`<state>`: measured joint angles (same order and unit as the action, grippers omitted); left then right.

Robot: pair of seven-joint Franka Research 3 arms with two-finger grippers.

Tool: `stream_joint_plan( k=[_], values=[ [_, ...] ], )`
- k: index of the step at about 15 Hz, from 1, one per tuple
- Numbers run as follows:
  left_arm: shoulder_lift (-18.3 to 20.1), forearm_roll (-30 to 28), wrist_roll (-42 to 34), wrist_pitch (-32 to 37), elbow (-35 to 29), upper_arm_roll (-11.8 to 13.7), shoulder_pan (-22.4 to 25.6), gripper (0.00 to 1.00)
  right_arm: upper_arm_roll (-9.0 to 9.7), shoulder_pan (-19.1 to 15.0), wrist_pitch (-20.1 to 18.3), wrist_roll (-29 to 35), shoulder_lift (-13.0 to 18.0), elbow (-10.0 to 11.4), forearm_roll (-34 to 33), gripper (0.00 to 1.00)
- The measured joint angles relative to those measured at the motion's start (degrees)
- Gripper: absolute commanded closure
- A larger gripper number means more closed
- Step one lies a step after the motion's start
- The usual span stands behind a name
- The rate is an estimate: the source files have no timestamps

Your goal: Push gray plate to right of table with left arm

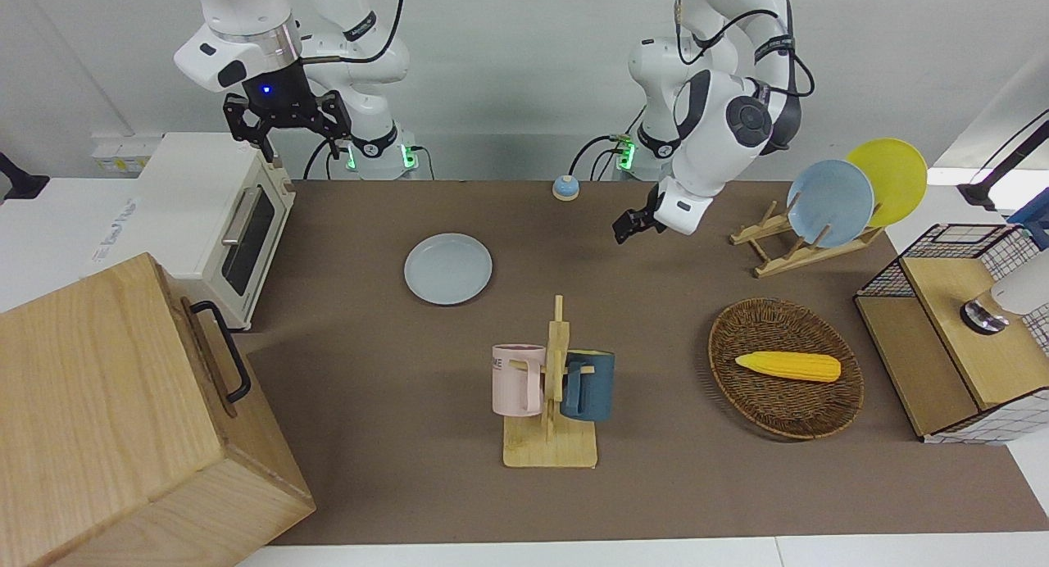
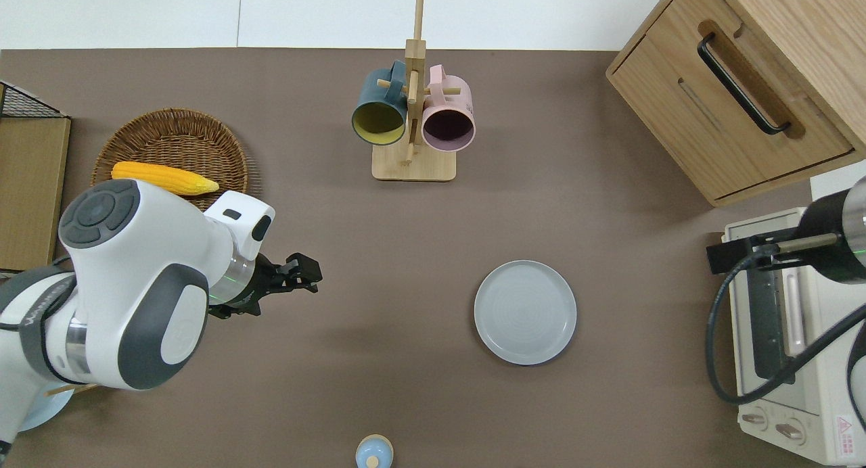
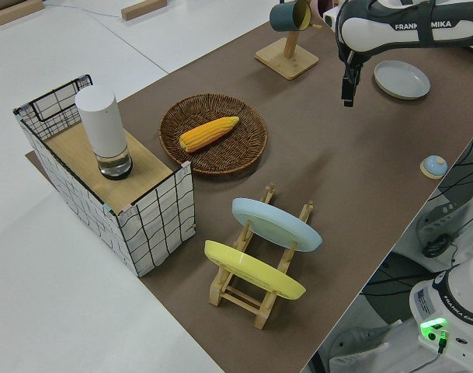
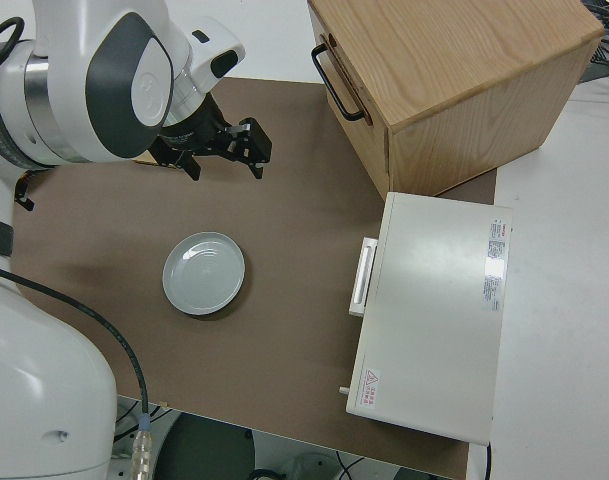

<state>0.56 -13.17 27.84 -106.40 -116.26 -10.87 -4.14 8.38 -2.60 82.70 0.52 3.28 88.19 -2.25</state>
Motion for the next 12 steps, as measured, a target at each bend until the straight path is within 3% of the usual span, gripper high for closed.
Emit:
stream_joint_plan(
  k=[5,8,12],
  values=[
    [0.1,4.7,-1.0,5.2,6.5,2.0,0.0,0.01,0.00,0.0,0.0,0.0,0.0,0.0,0.0,0.005],
    [1.8,9.8,-6.6,5.8,8.8,3.3,0.0,0.01,0.00,0.0,0.0,0.0,0.0,0.0,0.0,0.005],
    [4.2,10.9,-11.8,9.7,12.1,6.7,0.0,0.01,0.00,0.0,0.0,0.0,0.0,0.0,0.0,0.005]
  ],
)
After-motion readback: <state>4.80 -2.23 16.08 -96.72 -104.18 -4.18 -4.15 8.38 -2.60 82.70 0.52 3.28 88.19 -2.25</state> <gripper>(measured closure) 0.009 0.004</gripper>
